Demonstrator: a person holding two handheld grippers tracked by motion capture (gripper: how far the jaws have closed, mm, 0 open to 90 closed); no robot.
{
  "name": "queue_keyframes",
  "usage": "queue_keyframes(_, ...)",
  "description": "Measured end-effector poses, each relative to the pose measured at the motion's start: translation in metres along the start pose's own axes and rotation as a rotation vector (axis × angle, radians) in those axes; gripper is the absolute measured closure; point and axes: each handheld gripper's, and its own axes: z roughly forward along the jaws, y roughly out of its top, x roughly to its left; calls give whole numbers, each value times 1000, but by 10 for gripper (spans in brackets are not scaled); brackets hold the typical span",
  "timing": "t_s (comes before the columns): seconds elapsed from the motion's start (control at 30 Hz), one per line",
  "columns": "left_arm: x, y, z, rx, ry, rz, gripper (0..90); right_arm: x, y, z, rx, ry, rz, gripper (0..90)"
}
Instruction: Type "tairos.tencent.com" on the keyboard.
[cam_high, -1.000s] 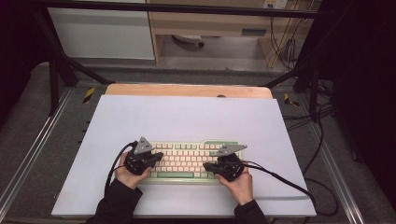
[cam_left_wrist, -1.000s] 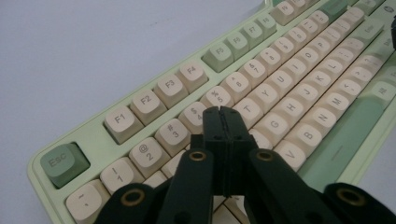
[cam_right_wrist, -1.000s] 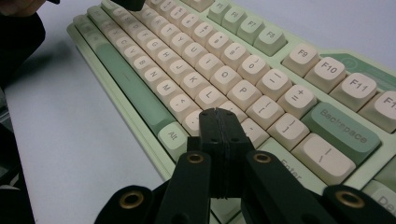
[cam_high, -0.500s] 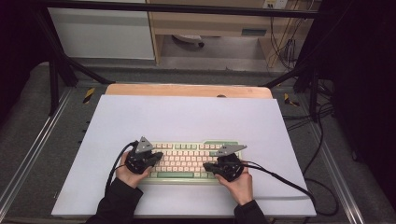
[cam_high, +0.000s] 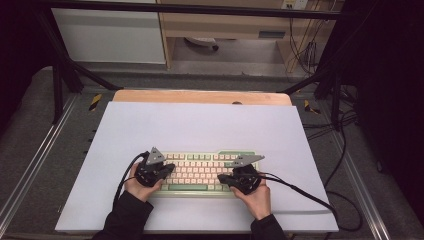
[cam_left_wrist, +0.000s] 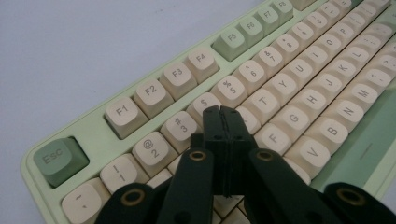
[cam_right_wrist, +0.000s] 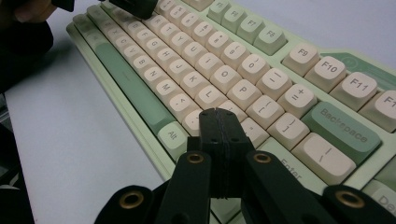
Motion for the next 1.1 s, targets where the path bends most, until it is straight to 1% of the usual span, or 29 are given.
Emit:
queue_keyframes(0.2, 0, 0, -1, -2, -2, -1, 900, 0, 0, 0, -1, 0, 1, 900)
queue_keyframes(0.27, 0, 1, -3, -10, -2, -3, 900, 0, 0, -1, -2, 0, 0, 900)
queue_keyframes(0.37, 0, 1, -6, -9, -2, -3, 900, 0, 0, -1, -3, 0, 0, 900)
queue_keyframes(0.63, -3, 1, -12, -11, -14, 7, 900, 1, 1, -3, -13, 1, 1, 900)
queue_keyframes(0.93, -1, -4, -21, -21, -26, 4, 900, 3, 3, -4, -22, 8, 5, 900)
queue_keyframes(1.1, 1, -9, -27, -29, -28, -7, 900, 6, 5, -3, -23, 12, 1, 900)
